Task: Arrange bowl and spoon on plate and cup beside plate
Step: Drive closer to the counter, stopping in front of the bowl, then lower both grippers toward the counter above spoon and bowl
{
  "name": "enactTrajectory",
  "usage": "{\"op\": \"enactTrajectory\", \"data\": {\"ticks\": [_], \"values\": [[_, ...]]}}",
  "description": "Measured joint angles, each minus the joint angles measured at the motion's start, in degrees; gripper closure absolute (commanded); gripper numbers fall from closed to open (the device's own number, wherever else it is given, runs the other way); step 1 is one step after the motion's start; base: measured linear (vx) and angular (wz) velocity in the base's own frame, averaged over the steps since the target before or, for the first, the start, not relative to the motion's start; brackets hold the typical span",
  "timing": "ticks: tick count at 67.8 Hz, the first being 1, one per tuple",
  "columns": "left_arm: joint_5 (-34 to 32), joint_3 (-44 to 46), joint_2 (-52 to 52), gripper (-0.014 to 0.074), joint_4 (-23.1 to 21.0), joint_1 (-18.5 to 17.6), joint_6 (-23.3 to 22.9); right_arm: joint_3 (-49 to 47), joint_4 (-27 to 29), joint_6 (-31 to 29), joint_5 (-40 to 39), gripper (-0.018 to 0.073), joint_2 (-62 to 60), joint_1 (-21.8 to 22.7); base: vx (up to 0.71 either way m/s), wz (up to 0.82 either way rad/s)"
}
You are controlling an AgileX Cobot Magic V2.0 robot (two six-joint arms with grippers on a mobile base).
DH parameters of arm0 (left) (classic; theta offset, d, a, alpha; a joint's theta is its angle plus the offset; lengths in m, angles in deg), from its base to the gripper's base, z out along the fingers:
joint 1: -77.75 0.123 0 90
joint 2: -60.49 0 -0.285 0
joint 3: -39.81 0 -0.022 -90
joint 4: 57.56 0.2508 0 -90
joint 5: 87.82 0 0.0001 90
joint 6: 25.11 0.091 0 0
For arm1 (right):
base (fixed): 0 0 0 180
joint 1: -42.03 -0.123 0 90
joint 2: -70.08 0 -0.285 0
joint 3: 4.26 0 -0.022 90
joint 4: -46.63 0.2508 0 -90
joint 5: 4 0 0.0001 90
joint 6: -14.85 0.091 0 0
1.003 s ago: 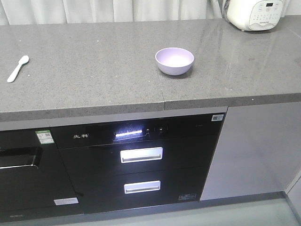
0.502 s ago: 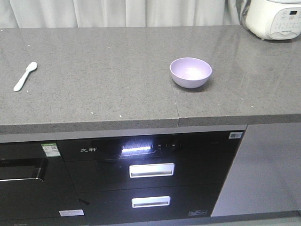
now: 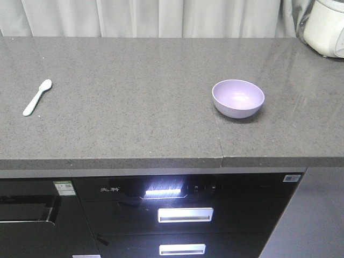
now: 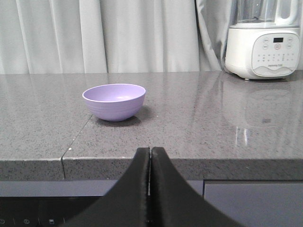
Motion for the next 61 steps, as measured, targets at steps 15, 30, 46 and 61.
{"op": "enactTrajectory", "data": {"ticks": [15,30,46,61], "values": [[0.0,0.0,0.0,0.0603,0.0,0.0,0.0,0.0,0.0,0.0,0.0,0.056,0.0,0.0,0.11,0.06],[0.0,0.0,0.0,0.0603,0.0,0.0,0.0,0.0,0.0,0.0,0.0,0.056,0.0,0.0,0.09,0.04],[0.0,0.0,0.0,0.0603,0.0,0.0,0.0,0.0,0.0,0.0,0.0,0.056,0.0,0.0,0.08,0.01],[0.0,0.0,0.0,0.0603,0.0,0.0,0.0,0.0,0.0,0.0,0.0,0.056,0.0,0.0,0.07,-0.02]]}}
